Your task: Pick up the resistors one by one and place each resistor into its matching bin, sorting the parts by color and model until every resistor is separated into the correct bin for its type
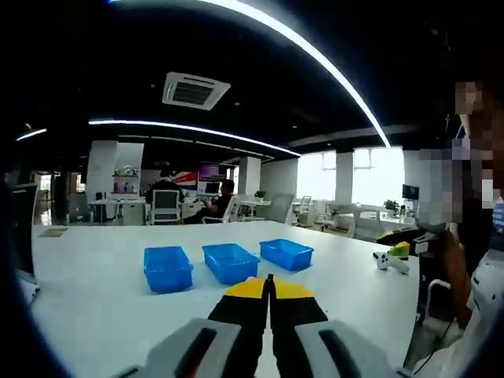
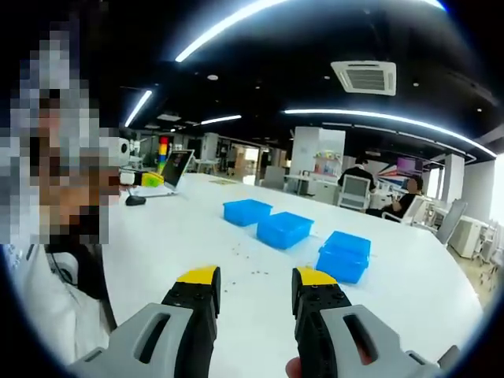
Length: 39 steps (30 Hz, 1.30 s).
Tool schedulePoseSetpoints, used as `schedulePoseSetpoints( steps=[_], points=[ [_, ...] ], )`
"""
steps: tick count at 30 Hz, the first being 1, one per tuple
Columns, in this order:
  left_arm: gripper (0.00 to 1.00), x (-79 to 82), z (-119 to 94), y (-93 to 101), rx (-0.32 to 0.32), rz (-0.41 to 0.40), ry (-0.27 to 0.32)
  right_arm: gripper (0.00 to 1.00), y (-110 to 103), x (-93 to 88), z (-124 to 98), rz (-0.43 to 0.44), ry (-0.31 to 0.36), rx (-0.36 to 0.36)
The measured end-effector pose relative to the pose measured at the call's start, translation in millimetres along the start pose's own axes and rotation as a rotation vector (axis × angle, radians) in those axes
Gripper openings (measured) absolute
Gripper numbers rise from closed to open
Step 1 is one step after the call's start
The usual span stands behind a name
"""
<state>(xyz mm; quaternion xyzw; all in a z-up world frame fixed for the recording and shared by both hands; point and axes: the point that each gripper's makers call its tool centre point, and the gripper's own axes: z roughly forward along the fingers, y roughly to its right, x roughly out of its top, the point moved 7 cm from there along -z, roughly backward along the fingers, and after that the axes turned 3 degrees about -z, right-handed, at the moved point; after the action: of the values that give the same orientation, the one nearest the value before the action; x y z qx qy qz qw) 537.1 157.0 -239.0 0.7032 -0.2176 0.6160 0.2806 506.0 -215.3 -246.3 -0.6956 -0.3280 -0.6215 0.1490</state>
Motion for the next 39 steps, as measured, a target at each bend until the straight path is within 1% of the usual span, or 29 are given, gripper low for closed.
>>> schedulePoseSetpoints(
  steps=[4, 7, 10, 13, 14, 17, 20, 23, 24, 25, 29, 31, 32, 36, 37, 38, 39],
  points=[
    [0.04, -1.8, 1.1, -1.8, 0.006, -0.021, 0.008, 0.38, 0.4, -1.0, 0.1, 0.002, -0.002, -0.002],
    [0.04, -3.0, 7.3, -2.3, 0.005, -0.022, 0.002, 0.38, 0.2, -0.9, 0.1, 0.003, -0.001, 0.0],
    [0.04, -2.1, 18.3, -4.0, 0.006, -0.013, -0.016, 0.38, -0.5, -0.9, 0.4, 0.001, -0.001, 0.002],
    [0.04, 3.5, 36.4, -7.9, 0.004, -0.021, -0.024, 0.38, -0.4, -0.1, 0.0, 0.002, 0.003, 0.0],
    [0.04, 4.8, 44.1, -9.3, 0.009, -0.026, -0.032, 0.38, -0.5, 0.1, -0.4, 0.001, 0.003, 0.0],
    [0.04, 8.1, 68.9, -12.5, -0.002, -0.034, -0.044, 0.38, -0.2, 1.2, -2.5, 0.0, 0.007, -0.003],
    [0.04, 11.7, 98.4, -17.9, -0.004, -0.035, -0.07, 0.38, 1.8, 2.5, -3.1, -0.002, 0.009, -0.007],
    [0.04, 19.0, 125.7, -22.4, -0.003, -0.038, -0.087, 0.38, 4.3, 3.8, -3.7, -0.002, 0.012, -0.012],
    [0.04, 23.2, 138.0, -25.2, 0.005, -0.018, -0.094, 0.38, 5.0, 4.2, -3.8, -0.001, 0.013, -0.013],
    [0.04, 25.4, 144.4, -27.0, 0.01, -0.017, -0.094, 0.38, 5.5, 4.3, -3.8, 0.0, 0.014, -0.015],
    [0.04, 35.9, 184.2, -39.9, 0.03, -0.027, -0.11, 0.38, 6.2, 5.5, -4.0, -0.002, 0.018, -0.016],
    [0.04, 38.1, 203.6, -47.9, 0.055, -0.01, -0.132, 0.38, 5.8, 6.8, -4.6, -0.003, 0.022, -0.015],
    [0.04, 39.6, 213.6, -51.5, 0.056, -0.019, -0.135, 0.38, 5.4, 7.3, -4.8, -0.004, 0.023, -0.014],
    [0.04, 37.4, 250.0, -65.5, 0.085, -0.014, -0.168, 0.38, 2.7, 8.2, -4.5, -0.009, 0.025, -0.01],
    [0.04, 35.0, 258.0, -67.9, 0.088, -0.015, -0.175, 0.38, 2.2, 8.6, -4.5, -0.01, 0.026, -0.008],
    [0.04, 31.2, 267.6, -72.8, 0.112, -0.013, -0.195, 0.38, 1.7, 9.1, -4.7, -0.01, 0.028, -0.007],
    [0.04, 29.4, 274.7, -73.9, 0.114, -0.005, -0.201, 0.38, 1.4, 9.4, -4.9, -0.011, 0.029, -0.006]
  ],
)
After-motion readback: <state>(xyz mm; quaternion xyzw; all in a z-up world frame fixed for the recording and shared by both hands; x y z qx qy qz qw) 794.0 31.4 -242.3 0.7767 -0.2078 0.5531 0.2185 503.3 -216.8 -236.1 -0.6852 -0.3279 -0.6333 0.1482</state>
